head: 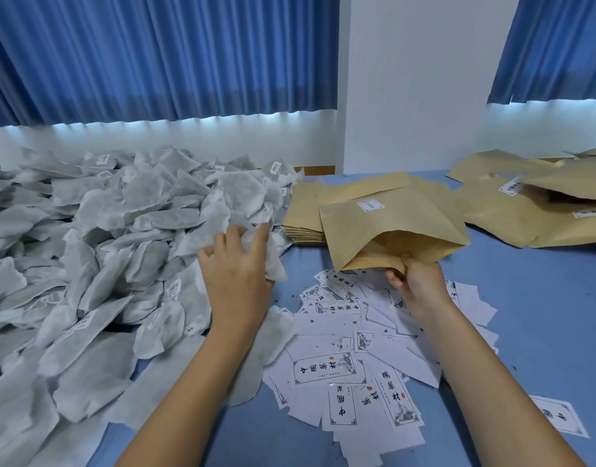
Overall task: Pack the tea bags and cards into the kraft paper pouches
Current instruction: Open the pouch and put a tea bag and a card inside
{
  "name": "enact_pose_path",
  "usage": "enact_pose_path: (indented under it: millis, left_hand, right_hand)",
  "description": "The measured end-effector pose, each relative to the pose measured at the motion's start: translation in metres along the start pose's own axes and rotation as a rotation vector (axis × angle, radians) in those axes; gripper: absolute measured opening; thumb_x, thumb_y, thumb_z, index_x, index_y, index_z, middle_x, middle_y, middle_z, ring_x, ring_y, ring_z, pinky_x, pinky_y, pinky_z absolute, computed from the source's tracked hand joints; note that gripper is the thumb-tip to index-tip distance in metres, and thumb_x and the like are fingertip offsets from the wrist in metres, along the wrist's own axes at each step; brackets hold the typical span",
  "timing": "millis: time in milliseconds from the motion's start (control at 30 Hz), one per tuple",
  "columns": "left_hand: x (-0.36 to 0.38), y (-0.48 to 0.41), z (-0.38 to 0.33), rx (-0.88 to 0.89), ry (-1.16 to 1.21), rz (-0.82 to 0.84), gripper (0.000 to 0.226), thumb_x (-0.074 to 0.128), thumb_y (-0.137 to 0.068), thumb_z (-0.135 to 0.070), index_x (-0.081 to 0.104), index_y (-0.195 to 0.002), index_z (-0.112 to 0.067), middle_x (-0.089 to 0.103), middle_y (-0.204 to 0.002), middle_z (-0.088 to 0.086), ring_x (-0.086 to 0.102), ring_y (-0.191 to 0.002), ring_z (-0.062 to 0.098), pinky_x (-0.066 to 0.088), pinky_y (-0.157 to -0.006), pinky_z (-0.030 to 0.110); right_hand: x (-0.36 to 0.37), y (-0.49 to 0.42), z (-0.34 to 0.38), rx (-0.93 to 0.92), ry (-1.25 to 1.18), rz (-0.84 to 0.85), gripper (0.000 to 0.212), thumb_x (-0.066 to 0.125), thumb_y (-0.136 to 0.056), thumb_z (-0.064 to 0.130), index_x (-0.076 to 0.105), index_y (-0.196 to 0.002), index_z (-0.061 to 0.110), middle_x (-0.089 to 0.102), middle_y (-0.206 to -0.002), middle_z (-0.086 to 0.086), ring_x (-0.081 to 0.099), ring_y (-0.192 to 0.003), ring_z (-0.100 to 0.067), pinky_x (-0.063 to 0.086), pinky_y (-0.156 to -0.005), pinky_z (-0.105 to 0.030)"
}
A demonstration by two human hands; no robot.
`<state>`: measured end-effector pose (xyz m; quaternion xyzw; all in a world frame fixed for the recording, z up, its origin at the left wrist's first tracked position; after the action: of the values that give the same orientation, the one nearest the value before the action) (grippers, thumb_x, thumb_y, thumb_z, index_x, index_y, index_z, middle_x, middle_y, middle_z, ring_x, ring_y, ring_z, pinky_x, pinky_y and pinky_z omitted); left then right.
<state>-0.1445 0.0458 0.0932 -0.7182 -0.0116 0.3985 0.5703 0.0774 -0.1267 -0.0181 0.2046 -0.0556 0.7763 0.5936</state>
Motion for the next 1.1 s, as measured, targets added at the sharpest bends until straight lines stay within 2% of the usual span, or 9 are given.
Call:
enact_pose_path:
  millis: [100, 233, 333, 433, 500, 667, 800, 933, 1100]
  left_hand:
    - [-0.019, 0.001, 0.003, 0.079, 0.141, -0.185, 0.056, 0.072, -0.062, 0.003, 0.058, -0.113, -0.017, 0.058, -0.095, 0.018, 0.058, -0.081, 0.033, 0.038, -0.070, 0.041]
    - [-0.021, -0.007, -0.001, 0.048, 0.229, 0.004, 0.043, 0.075, -0.066, -0.028, 0.058, -0.103, -0.016, 0.054, -0.084, 0.006, 0.053, -0.065, 0.027, 0.038, -0.050, 0.029]
    - [0.015, 0.012, 0.000, -0.041, 0.003, 0.503, 0.040, 0.063, -0.078, -0.041, 0.051, -0.110, -0.019, 0.055, -0.094, 0.003, 0.057, -0.076, 0.025, 0.034, -0.055, 0.029]
    - [0.062, 0.075, 0.009, -0.106, -0.089, 1.198, 0.061, 0.055, -0.082, -0.057, 0.039, -0.126, -0.017, 0.050, -0.121, 0.008, 0.050, -0.112, 0.031, 0.045, -0.083, 0.036]
    - [0.069, 0.092, 0.013, -0.159, -0.082, 1.327, 0.073, 0.063, -0.076, -0.058, 0.032, -0.130, -0.019, 0.042, -0.126, 0.010, 0.041, -0.119, 0.036, 0.046, -0.093, 0.043]
    - [0.067, 0.083, 0.007, -0.095, -0.111, 1.291, 0.062, 0.068, -0.079, -0.041, 0.037, -0.126, -0.013, 0.052, -0.118, 0.009, 0.050, -0.112, 0.027, 0.050, -0.087, 0.041]
    - [0.040, 0.046, -0.018, -0.084, -0.010, 0.929, 0.056, 0.060, -0.084, -0.048, 0.039, -0.127, -0.019, 0.049, -0.117, 0.009, 0.053, -0.106, 0.028, 0.045, -0.078, 0.036]
    - [0.005, 0.014, -0.101, 0.146, 0.452, 0.642, 0.056, 0.065, -0.077, -0.037, 0.042, -0.127, -0.032, 0.046, -0.101, 0.001, 0.051, -0.095, 0.025, 0.041, -0.070, 0.033]
    - [0.032, -0.008, -0.179, 0.171, 0.482, 0.686, 0.038, 0.063, -0.084, -0.034, 0.053, -0.114, -0.013, 0.058, -0.102, 0.010, 0.058, -0.094, 0.029, 0.043, -0.070, 0.032]
  right_hand:
    - [-0.001, 0.001, 0.000, 0.007, 0.000, -0.003, 0.022, 0.040, -0.099, 0.003, 0.054, -0.083, 0.011, 0.056, -0.067, -0.003, 0.049, -0.050, -0.012, 0.042, -0.043, -0.015]
    - [-0.003, -0.002, -0.004, 0.018, 0.017, -0.014, 0.021, 0.040, -0.099, 0.004, 0.053, -0.084, 0.010, 0.056, -0.069, -0.005, 0.049, -0.046, -0.013, 0.042, -0.040, -0.015]
    - [-0.004, -0.003, -0.007, 0.040, 0.035, -0.021, 0.019, 0.041, -0.099, 0.005, 0.053, -0.084, 0.010, 0.055, -0.071, -0.006, 0.050, -0.042, -0.012, 0.040, -0.037, -0.015]
    - [-0.004, -0.002, -0.007, 0.039, 0.034, -0.026, 0.020, 0.041, -0.099, 0.004, 0.052, -0.084, 0.010, 0.055, -0.073, -0.007, 0.050, -0.039, -0.011, 0.040, -0.037, -0.015]
    - [-0.005, -0.001, -0.008, 0.039, 0.031, -0.025, 0.019, 0.040, -0.099, 0.004, 0.052, -0.086, 0.011, 0.056, -0.075, -0.007, 0.049, -0.045, -0.016, 0.040, -0.036, -0.015]
    - [-0.002, 0.001, -0.008, 0.044, 0.044, -0.015, 0.018, 0.040, -0.099, 0.004, 0.052, -0.087, 0.011, 0.056, -0.077, -0.008, 0.047, -0.052, -0.020, 0.040, -0.036, -0.016]
    - [0.000, 0.003, -0.007, 0.040, 0.058, -0.002, 0.019, 0.040, -0.099, 0.004, 0.053, -0.086, 0.010, 0.057, -0.075, -0.009, 0.047, -0.051, -0.019, 0.041, -0.037, -0.016]
    - [0.001, 0.004, -0.010, 0.034, 0.161, -0.003, 0.020, 0.041, -0.099, 0.004, 0.053, -0.084, 0.011, 0.056, -0.074, -0.005, 0.051, -0.057, -0.015, 0.045, -0.047, -0.020]
    - [0.002, 0.015, -0.028, 0.088, 0.175, 0.016, 0.029, 0.029, -0.105, 0.014, 0.049, -0.083, 0.018, 0.053, -0.078, -0.002, 0.052, -0.070, -0.012, 0.043, -0.055, -0.026]
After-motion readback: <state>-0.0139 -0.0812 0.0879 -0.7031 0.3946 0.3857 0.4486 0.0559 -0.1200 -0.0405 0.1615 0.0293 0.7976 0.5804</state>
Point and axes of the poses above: each hand's wrist, its own y-axis away from the middle knuckle, its own x-axis out of the palm, z = x × y, the point moved 9 cm from there along -y, towards the middle knuckle
